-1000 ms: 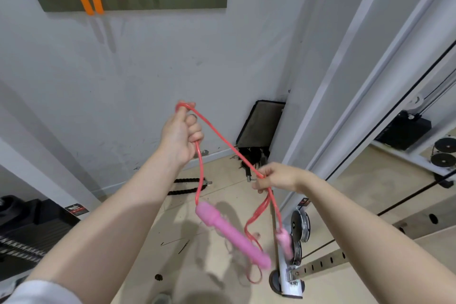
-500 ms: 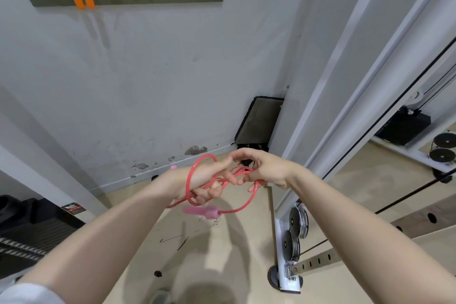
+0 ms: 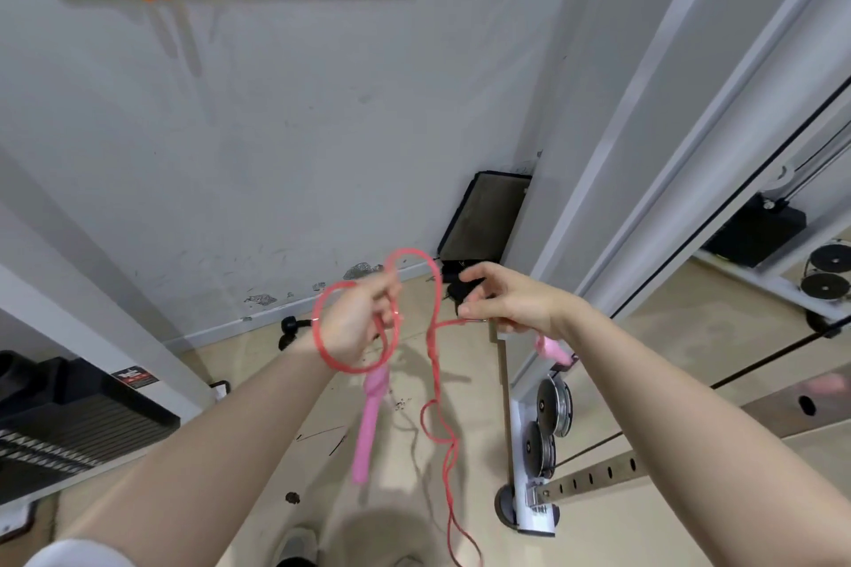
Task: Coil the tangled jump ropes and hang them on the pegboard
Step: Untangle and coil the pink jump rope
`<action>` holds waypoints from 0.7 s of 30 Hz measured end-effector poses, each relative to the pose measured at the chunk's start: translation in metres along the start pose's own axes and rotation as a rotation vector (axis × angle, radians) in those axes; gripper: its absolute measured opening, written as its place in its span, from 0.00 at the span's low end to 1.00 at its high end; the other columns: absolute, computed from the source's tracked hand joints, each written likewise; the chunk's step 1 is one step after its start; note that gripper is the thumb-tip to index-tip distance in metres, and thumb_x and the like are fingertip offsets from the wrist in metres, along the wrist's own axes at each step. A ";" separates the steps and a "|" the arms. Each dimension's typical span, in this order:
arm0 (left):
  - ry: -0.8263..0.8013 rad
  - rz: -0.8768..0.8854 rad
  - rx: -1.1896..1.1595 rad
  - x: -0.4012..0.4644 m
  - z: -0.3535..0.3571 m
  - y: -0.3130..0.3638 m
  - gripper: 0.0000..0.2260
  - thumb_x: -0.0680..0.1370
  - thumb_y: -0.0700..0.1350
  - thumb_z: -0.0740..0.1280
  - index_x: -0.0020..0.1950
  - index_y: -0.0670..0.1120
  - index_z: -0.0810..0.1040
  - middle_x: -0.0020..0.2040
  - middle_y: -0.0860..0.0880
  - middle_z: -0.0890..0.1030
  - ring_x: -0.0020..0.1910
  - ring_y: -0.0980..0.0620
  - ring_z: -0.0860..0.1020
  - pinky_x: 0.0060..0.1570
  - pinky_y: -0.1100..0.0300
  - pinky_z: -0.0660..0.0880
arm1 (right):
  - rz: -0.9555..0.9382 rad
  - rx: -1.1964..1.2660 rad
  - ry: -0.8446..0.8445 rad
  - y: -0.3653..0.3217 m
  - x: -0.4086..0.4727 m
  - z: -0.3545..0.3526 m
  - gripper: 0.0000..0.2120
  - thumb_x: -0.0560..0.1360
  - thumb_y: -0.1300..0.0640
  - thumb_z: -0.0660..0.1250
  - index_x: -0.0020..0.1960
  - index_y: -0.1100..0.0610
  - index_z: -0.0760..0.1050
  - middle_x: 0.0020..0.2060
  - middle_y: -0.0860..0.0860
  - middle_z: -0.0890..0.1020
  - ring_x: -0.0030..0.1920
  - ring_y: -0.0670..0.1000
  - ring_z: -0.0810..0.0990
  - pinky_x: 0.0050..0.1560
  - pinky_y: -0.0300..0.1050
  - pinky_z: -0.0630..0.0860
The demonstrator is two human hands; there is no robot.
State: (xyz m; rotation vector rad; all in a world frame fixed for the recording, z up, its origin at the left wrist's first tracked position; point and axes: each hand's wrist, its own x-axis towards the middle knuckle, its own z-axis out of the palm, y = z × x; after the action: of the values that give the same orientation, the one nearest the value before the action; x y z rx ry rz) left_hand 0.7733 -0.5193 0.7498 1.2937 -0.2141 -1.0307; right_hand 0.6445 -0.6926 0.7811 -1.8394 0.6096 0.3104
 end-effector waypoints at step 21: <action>0.170 0.056 1.353 -0.011 -0.090 0.019 0.22 0.67 0.58 0.73 0.48 0.47 0.68 0.37 0.49 0.74 0.37 0.48 0.72 0.36 0.56 0.68 | -0.058 0.747 0.264 -0.009 0.062 0.041 0.14 0.78 0.52 0.63 0.38 0.55 0.63 0.23 0.48 0.62 0.24 0.48 0.60 0.35 0.44 0.70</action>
State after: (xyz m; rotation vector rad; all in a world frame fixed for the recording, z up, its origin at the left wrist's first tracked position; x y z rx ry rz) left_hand 0.8356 -0.4511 0.7415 2.5397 -0.9090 -0.6581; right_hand 0.7051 -0.6681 0.7437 -1.1735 0.7279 -0.1925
